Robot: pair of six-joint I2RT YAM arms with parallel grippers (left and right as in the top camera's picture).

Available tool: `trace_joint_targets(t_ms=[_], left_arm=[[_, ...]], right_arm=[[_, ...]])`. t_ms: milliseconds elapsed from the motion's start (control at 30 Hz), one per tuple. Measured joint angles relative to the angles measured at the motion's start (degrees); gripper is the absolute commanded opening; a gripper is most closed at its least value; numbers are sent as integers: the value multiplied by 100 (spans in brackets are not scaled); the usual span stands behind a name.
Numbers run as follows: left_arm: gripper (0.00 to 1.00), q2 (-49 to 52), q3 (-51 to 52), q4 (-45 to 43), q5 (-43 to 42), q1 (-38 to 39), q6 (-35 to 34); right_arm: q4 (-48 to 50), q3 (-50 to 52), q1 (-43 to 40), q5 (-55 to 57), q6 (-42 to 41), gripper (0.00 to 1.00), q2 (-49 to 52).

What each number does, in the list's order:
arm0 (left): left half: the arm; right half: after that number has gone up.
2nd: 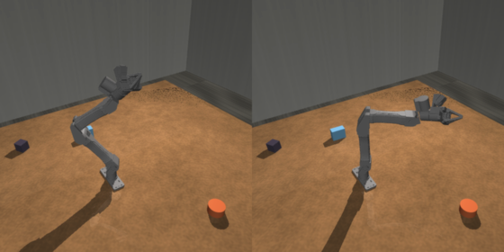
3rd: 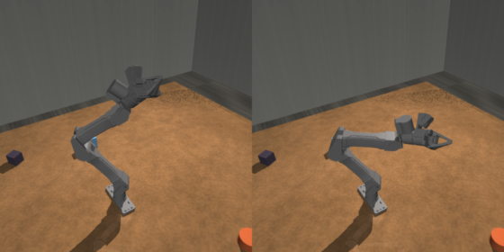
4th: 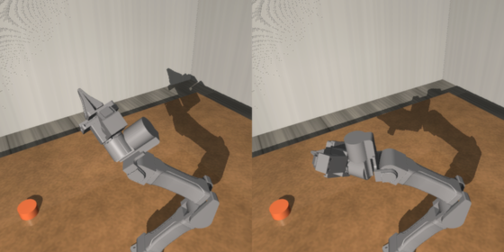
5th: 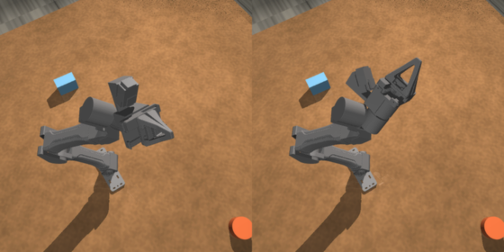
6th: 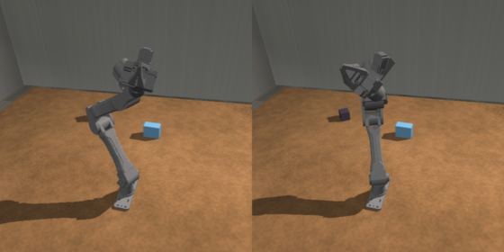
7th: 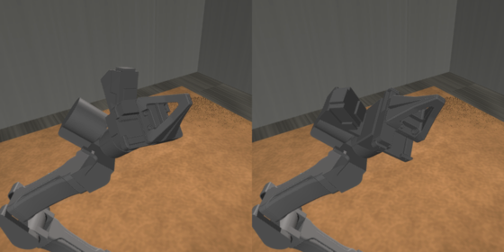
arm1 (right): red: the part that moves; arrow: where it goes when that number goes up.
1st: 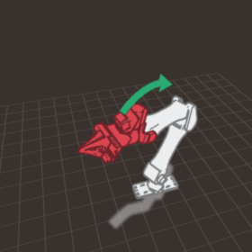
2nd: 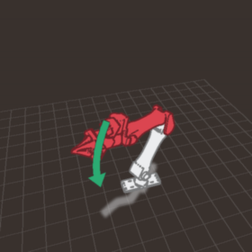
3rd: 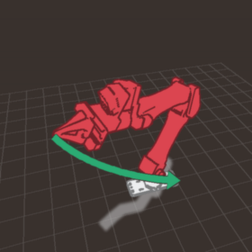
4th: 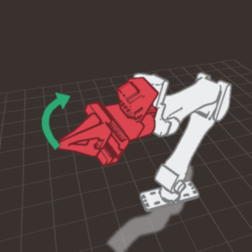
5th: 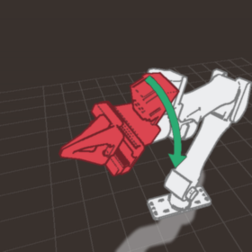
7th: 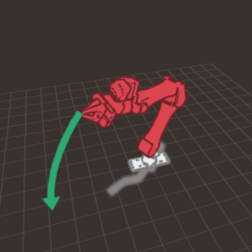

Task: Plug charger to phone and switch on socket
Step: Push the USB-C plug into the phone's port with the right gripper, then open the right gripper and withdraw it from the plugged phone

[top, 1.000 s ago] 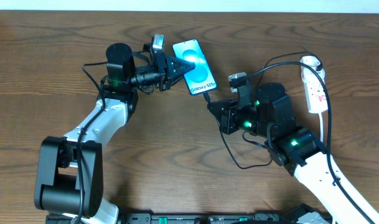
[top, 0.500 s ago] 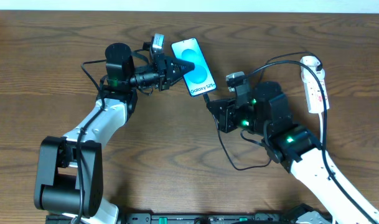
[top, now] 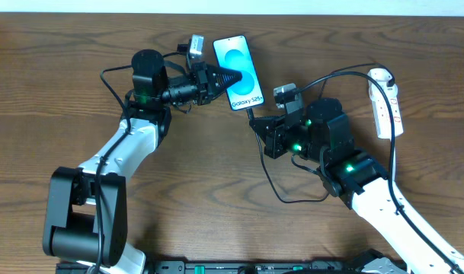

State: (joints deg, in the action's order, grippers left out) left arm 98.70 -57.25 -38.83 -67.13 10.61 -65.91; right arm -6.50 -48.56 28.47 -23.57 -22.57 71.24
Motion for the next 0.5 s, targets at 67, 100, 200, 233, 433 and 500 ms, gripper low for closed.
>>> trace_joint_targets(t_ms=[67,100,200,233,433,500], left_arm=[[7,0,0,4,-22,11,59],[7,0,0,13,-46,20,149],[8,0,0,24,-144,76,446],[7,0,2,52,-291,109,538],[7,0,2,52,-632,313,931],[7,0,4,48,-697,310,1040]], right_arm=[[-44,0,0,-7,33,11,0],[-101,0,0,-9,57,13,0],[-271,0,0,-9,107,25,-4],[-269,-7,0,52,146,30,-9],[-802,-35,4,227,330,45,-669],[-946,-76,11,417,382,45,-1082]])
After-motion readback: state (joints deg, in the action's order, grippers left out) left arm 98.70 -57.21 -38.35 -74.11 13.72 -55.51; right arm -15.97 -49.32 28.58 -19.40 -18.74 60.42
